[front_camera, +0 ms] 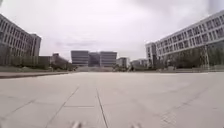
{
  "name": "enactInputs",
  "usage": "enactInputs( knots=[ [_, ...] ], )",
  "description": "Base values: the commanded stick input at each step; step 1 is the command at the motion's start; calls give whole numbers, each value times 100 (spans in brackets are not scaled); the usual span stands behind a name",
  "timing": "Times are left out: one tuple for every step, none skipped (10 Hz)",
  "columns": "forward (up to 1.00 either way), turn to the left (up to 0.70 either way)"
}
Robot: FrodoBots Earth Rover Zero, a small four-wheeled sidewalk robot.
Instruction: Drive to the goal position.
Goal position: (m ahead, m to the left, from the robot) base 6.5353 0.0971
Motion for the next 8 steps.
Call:
enactInputs(
  knots=[
    [70, 0],
    [70, 0],
    [70, 0],
    [70, 0],
    [70, 0],
    [70, 0],
    [70, 0],
    [70, 0]
  ],
)
